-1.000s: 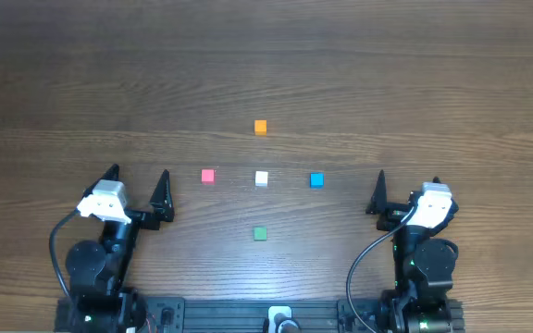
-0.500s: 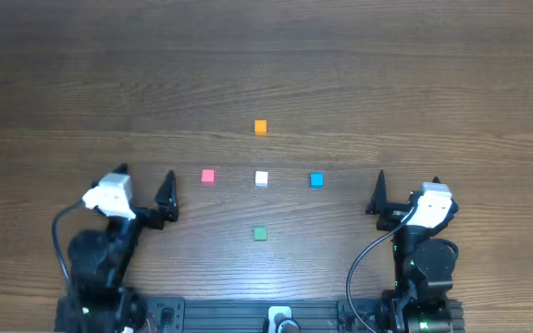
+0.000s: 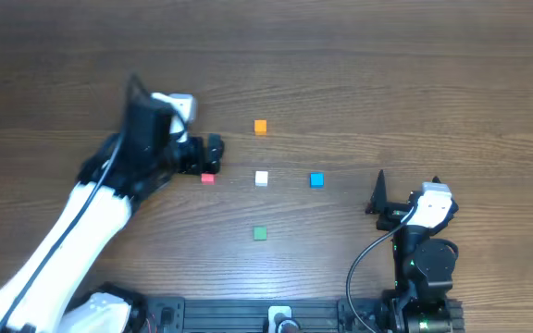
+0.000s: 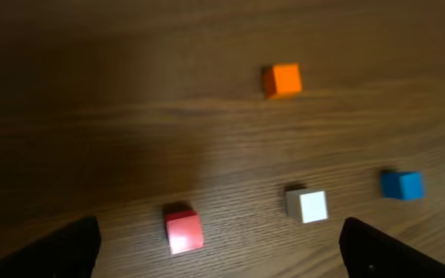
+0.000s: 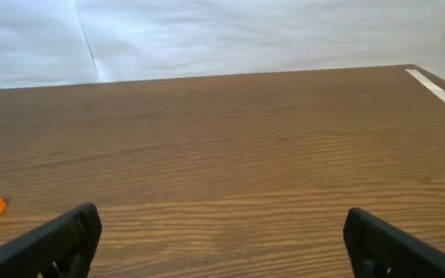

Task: Stack Cubes

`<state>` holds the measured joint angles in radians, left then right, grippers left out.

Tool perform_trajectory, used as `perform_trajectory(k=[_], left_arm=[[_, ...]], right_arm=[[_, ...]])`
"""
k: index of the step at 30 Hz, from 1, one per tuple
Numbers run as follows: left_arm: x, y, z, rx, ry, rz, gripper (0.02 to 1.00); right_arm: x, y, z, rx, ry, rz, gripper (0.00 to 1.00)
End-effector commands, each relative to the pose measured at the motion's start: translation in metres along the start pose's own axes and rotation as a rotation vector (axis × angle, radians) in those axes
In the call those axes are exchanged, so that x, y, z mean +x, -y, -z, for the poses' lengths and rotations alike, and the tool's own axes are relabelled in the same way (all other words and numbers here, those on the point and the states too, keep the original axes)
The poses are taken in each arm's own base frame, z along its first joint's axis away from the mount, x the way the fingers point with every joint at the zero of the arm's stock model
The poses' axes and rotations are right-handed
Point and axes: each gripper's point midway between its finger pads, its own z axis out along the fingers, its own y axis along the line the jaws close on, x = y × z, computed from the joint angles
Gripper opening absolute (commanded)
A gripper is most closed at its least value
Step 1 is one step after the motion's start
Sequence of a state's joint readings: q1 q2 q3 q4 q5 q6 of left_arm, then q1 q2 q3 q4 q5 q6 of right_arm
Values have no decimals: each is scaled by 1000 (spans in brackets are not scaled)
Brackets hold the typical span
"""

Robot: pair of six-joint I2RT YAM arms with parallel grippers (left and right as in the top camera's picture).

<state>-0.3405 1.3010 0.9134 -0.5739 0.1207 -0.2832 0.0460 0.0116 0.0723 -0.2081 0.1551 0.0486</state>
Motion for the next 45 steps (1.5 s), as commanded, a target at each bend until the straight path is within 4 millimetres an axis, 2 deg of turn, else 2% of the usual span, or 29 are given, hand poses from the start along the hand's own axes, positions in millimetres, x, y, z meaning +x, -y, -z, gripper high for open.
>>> perform_trajectory(k=[1,5,8,15,19,32,45], left_arm=[[10,-4,-42,-116,-103,52,996],[32,-10,-65,-161,-192,92,998],[41,-9,-73,-180,-224,92,998],[58,-8,-82,-225,-270,116,996],[70,-14,-82,-263,-313,142,980],[83,-30,-83,-331,-318,141,917],[86,-26,-94,-312,-312,72,836]], right_arm=[[2,1,0,2,-3,5,993],[2,1,-1,3,-3,5,991],[2,1,0,2,-3,5,993],[2,1,-1,3,-3,5,991],[2,1,0,3,-3,5,993],[2,1,-1,3,-3,5,989],[2,1,0,2,-3,5,991]])
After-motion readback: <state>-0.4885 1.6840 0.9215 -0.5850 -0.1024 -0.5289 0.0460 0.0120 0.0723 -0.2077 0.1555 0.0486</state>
